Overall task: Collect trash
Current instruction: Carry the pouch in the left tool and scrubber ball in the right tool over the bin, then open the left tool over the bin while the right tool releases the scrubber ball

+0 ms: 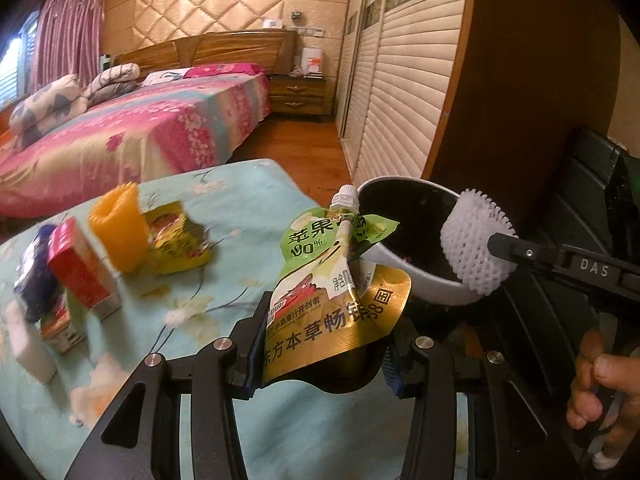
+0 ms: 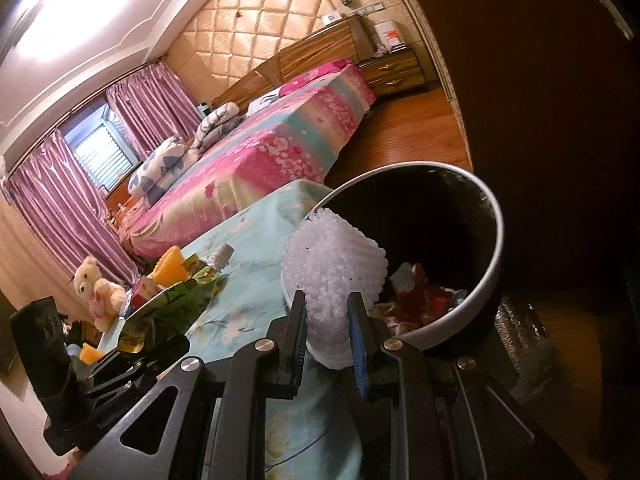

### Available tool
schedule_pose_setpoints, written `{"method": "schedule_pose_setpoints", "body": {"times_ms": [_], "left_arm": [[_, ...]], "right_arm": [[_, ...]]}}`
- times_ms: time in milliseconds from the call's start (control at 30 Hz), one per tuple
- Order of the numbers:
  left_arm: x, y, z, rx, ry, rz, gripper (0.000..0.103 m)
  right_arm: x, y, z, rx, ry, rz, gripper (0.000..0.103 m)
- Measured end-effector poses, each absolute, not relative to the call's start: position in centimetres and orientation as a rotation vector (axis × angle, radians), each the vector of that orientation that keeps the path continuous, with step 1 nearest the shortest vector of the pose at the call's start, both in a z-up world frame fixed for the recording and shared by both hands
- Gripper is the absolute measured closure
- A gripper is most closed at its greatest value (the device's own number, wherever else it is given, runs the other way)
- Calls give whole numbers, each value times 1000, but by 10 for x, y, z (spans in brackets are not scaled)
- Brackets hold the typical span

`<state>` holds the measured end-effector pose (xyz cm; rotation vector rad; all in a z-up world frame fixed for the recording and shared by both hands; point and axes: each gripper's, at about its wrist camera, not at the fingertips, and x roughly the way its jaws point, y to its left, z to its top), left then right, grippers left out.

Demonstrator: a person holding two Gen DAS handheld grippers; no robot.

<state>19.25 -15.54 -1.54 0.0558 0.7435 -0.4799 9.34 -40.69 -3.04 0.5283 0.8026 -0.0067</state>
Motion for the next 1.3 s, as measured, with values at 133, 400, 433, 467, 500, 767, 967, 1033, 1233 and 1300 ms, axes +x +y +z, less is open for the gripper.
{"method": "schedule_pose_setpoints", "body": {"times_ms": [133,400,433,467,500,767,967,1033,1233,1300], "left_arm": [[199,-169,-18,69,745,-493,58],[217,-205,-19,114,755,-525,58],[220,-209,-19,119,756,-530,58],[222,-212,-18,123,758,-533,58],[225,-215,-18,126,760,-536,58],[242,-247,-21,168,769,-553,58],[251,-260,-26,188,785,-556,57],[252,-263,-27,190,787,-556,57],[257,-269,-29,187,796,-562,57],[257,-271,-29,190,797,-563,56]], "right_arm": [[98,-418,-30,539,796,-24,84],[109,-436,-37,555,812,-55,84],[110,-438,-38,557,814,-59,84],[111,-440,-38,559,816,-61,84],[112,-442,-39,558,817,-64,84],[118,-451,-43,556,833,-86,84],[124,-459,-47,554,849,-102,83],[126,-462,-47,554,851,-104,83],[130,-465,-48,550,863,-113,83],[130,-467,-49,554,865,-113,83]]}}
